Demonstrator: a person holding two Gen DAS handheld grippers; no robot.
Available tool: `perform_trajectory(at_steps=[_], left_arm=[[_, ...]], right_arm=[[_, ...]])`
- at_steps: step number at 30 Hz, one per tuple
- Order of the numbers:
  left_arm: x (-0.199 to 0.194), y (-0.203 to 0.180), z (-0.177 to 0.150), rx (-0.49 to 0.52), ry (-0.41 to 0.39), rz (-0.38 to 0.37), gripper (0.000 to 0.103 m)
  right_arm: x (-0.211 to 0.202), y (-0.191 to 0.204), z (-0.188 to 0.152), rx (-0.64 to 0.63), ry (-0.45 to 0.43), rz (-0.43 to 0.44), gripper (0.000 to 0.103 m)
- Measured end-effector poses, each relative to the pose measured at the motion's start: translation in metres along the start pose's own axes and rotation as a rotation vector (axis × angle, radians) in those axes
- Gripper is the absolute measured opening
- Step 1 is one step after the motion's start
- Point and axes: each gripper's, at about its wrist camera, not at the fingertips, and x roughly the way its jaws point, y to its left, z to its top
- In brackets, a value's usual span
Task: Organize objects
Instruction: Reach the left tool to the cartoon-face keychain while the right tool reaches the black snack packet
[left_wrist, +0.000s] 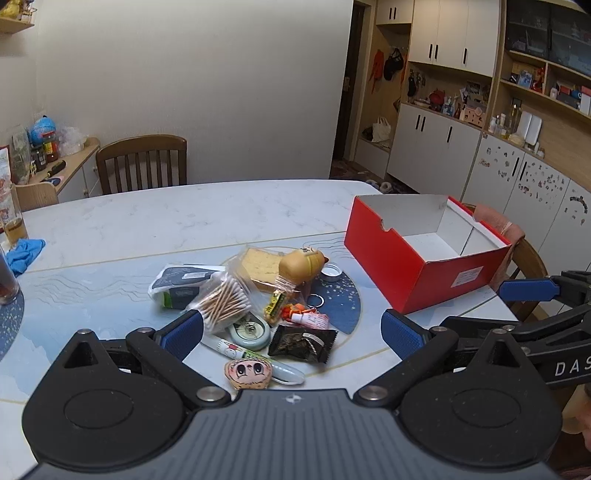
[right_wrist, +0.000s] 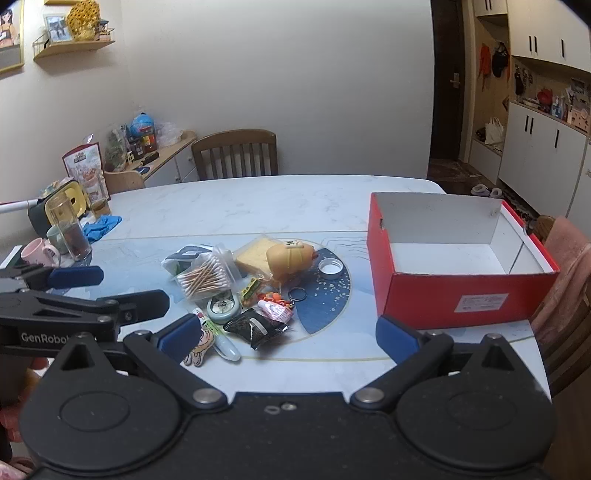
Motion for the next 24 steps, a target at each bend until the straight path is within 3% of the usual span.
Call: perform_trajectory(at_steps=[10, 24], left_arm=[[0.029, 0.023, -0.001, 0.041, 0.016, 0.021, 0.103], [0.106, 0.048, -0.048, 0.147, 0.14, 0.017, 0.103]], right_arm=[[0.031, -0.008, 0.013, 0.028, 0.049, 0.05, 0.101], [0.12, -0.003, 0.012, 0.0, 0.182, 0.101, 0.096]])
